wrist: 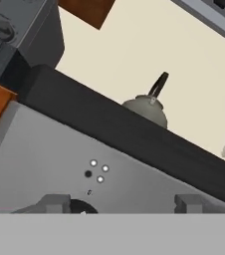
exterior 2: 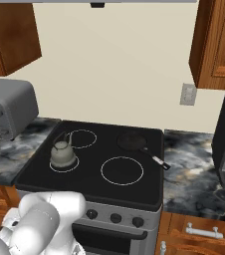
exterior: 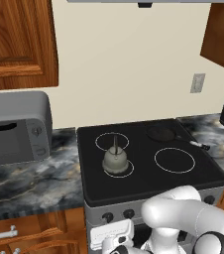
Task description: Pick the kettle from the counter and place it on a stove burner. Then turn the burner on.
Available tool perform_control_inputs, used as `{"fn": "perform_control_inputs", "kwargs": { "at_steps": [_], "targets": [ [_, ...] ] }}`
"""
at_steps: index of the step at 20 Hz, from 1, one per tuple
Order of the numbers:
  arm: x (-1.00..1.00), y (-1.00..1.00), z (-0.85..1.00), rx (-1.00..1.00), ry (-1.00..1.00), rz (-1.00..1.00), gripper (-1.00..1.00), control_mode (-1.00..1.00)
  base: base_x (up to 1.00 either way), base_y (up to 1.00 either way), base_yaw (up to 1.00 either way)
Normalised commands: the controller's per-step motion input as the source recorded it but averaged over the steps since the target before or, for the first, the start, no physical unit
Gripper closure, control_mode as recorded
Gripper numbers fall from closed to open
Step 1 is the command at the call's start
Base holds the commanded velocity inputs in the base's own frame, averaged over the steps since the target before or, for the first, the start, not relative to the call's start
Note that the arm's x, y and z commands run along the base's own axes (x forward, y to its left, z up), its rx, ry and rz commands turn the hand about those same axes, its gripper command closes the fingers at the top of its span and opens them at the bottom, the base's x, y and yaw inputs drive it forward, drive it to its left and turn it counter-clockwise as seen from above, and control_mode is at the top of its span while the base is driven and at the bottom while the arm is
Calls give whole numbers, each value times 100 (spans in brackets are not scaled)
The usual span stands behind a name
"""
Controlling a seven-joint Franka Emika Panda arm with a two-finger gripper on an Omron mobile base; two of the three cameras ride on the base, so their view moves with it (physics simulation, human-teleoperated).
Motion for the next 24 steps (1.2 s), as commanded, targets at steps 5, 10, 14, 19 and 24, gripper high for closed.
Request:
{"fn": "perform_control_inputs", "kwargs": {
  "at_steps": [5, 10, 14, 19, 24],
  "targets": [
    [4, 41, -1, 0, 0, 0, -100, -100, 0, 0, 0],
    [0, 1, 0, 0, 0, 0, -100, -100, 0, 0, 0],
    [0, -17, -18, 0, 0, 0, -100, -100, 0, 0, 0],
    [0, -20, -13, 0, 0, 0, -100, -100, 0, 0, 0],
    [5, -3, -15, 0, 0, 0, -100, -100, 0, 0, 0]
  ]
}}
